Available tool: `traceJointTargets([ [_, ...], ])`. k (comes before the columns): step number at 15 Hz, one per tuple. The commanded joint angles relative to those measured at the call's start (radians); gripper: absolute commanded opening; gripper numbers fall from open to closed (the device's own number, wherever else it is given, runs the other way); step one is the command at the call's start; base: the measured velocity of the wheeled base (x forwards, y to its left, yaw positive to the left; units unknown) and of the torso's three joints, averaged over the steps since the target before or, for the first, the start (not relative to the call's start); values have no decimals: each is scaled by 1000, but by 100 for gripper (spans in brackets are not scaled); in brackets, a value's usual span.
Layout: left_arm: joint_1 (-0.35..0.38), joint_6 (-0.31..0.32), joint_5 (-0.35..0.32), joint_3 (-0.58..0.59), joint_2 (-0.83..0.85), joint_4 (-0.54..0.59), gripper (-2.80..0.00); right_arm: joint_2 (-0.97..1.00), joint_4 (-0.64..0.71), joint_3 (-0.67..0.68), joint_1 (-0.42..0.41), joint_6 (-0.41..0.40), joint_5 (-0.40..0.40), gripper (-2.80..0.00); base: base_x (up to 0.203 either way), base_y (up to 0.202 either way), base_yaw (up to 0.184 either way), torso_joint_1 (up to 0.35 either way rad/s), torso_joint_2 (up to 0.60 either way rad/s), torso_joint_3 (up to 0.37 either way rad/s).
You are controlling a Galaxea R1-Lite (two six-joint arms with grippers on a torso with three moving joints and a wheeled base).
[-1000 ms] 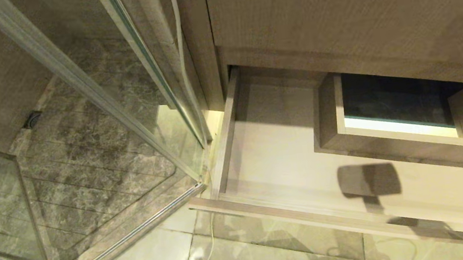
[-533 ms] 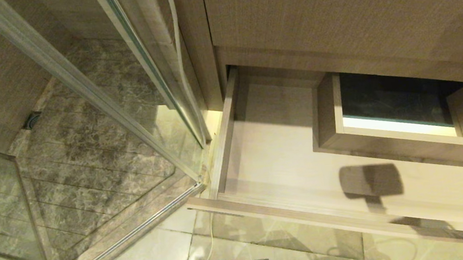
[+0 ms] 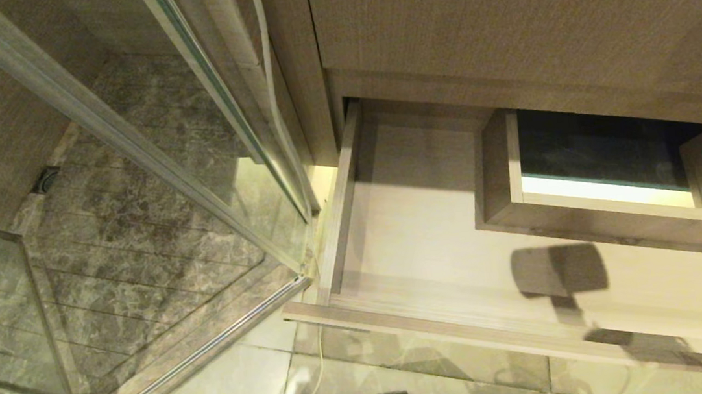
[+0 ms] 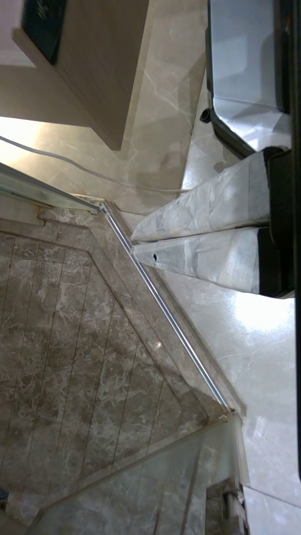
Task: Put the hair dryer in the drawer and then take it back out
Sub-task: Place it on the countertop
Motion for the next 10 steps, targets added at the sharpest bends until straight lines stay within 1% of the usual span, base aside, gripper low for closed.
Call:
traceJointTargets([
  [1,0,0,0,2,0,0,-280,-2,3,-3,-1,-2,1,-280,0,0,0,227,-348,-192],
  [3,0,0,0,2,0,0,-280,-6,1,-1,-1,-2,1,-280,0,0,0,240,-603,-242],
  [7,0,0,0,2,0,0,-280,-7,-2,-1,-1,-2,1,-280,0,0,0,223,-446,-198],
  [10,0,0,0,0,0,0,-280,-6,-7,-7,-1,-2,1,-280,0,0,0,77,-472,-216],
])
